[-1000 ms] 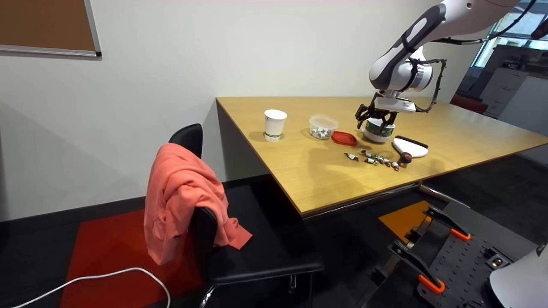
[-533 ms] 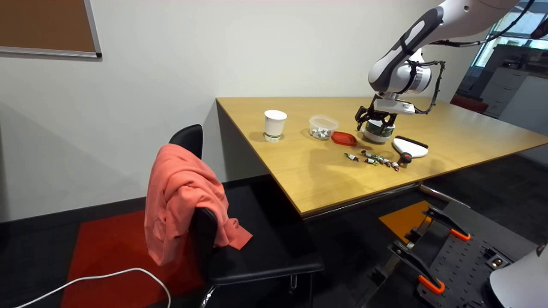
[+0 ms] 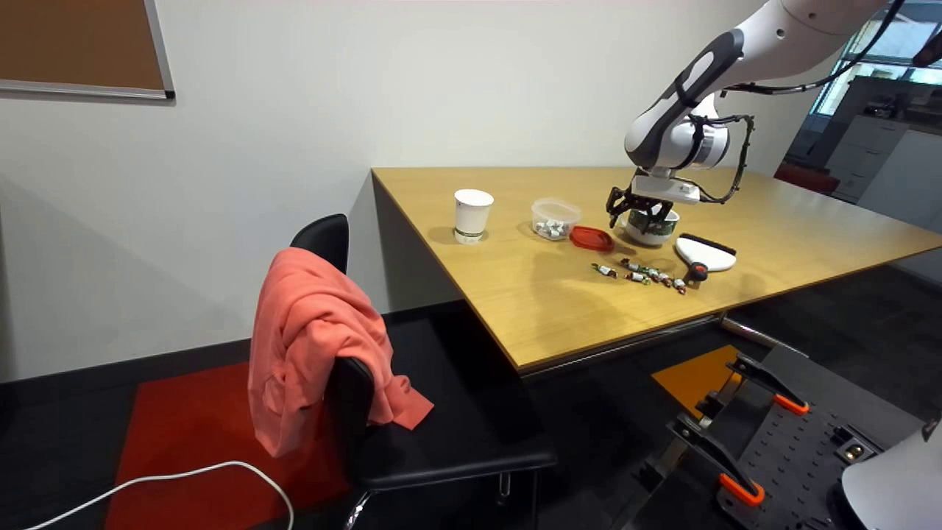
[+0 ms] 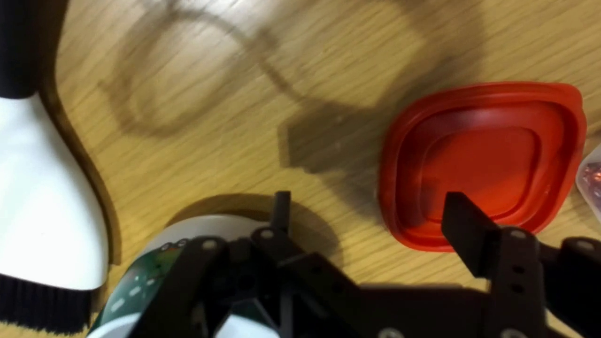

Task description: Put the red lid on top of the clear bowl

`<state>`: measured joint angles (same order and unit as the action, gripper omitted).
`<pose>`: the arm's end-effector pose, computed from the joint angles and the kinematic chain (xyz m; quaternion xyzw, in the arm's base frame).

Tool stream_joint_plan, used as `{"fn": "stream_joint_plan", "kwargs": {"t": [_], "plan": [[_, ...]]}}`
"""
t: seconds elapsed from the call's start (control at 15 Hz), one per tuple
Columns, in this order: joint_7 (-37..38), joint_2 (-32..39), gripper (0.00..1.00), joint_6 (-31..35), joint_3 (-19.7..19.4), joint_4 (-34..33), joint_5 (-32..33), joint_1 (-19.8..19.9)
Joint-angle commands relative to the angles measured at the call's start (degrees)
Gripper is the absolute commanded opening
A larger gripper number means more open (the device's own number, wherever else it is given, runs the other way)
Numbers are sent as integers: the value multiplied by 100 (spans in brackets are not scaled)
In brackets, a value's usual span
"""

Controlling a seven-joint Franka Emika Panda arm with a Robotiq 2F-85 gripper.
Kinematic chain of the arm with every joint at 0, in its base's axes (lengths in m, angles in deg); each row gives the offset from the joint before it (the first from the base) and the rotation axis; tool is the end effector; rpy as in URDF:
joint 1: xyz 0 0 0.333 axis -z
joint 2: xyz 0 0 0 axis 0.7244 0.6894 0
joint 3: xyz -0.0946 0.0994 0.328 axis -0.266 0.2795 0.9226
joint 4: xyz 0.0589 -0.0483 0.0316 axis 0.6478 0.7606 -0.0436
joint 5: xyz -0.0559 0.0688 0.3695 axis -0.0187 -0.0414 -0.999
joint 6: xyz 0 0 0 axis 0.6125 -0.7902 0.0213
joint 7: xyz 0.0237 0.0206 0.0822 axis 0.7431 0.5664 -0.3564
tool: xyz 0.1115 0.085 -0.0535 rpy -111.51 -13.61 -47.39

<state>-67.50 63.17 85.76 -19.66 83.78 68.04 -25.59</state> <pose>0.5738 -0.3769 0.1690 0.9072 -0.4054 0.1004 0.0509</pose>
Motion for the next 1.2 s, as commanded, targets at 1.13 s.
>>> {"fn": "stream_joint_plan", "kwargs": {"t": [1.13], "plan": [[-214, 644, 45, -516, 574, -967, -438, 601]]}}
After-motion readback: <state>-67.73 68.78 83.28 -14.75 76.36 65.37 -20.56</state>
